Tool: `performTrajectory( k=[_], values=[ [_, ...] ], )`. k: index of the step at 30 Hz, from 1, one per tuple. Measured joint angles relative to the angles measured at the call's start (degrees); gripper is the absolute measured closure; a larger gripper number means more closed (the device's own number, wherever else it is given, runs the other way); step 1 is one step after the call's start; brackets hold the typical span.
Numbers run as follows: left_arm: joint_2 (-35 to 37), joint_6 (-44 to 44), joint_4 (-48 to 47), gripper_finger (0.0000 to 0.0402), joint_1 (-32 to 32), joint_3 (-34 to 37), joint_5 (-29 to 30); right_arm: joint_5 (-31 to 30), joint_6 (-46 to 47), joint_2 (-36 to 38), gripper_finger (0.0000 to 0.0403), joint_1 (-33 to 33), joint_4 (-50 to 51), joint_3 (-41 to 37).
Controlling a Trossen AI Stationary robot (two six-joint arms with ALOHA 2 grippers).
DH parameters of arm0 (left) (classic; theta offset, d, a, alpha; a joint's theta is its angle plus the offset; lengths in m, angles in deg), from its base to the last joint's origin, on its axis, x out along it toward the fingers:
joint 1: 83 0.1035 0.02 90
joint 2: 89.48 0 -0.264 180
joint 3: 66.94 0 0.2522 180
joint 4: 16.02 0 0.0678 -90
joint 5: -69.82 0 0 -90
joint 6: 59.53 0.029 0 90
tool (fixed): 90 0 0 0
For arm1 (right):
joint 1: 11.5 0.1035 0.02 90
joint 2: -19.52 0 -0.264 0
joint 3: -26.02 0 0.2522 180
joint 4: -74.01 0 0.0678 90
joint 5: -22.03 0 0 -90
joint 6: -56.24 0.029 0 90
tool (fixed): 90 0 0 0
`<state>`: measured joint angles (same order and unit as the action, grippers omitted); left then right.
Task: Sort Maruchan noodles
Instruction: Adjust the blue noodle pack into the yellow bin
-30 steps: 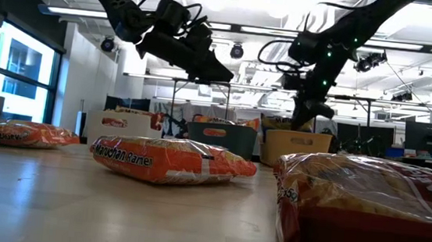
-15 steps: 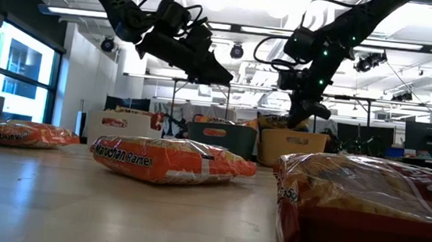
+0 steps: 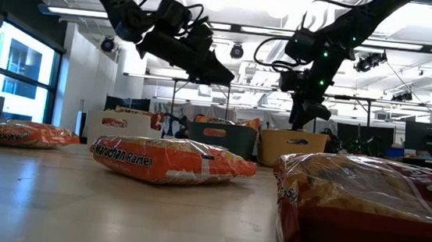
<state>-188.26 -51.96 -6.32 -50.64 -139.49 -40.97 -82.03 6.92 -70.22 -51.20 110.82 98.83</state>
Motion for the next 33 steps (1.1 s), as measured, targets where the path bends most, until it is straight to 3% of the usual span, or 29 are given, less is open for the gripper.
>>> performTrajectory(
  k=[11, 14, 17, 20, 27, 33],
  values=[
    [0.0, 0.1, -0.1, 0.0262, -0.2, 0.0, 0.6, -3.2, 1.5, 3.5, 0.0243, 2.4, -0.7, 0.8],
    [0.0, 0.1, -0.1, 0.0262, -0.2, 0.0, 0.6, 5.6, 6.9, 5.5, 0.0268, 2.5, 3.5, 0.9],
    [0.0, 0.2, 0.0, 0.0261, -0.1, 0.0, 0.6, 16.8, 12.9, 4.8, 0.0326, 1.2, 6.9, 0.9],
    [0.0, 0.5, 0.1, 0.0261, -0.1, 0.0, 0.6, 19.8, 14.7, 2.2, 0.0389, -0.5, 6.7, 0.9],
    [0.0, 0.5, 0.0, 0.0261, -0.1, 0.0, 0.6, 29.4, 17.6, -1.7, 0.0397, -2.7, 8.6, 0.9],
    [0.0, 0.6, 0.0, 0.0261, -0.1, 0.0, 0.6, 26.3, 18.1, -5.9, 0.0401, -2.8, 9.7, 0.9]
  ],
)
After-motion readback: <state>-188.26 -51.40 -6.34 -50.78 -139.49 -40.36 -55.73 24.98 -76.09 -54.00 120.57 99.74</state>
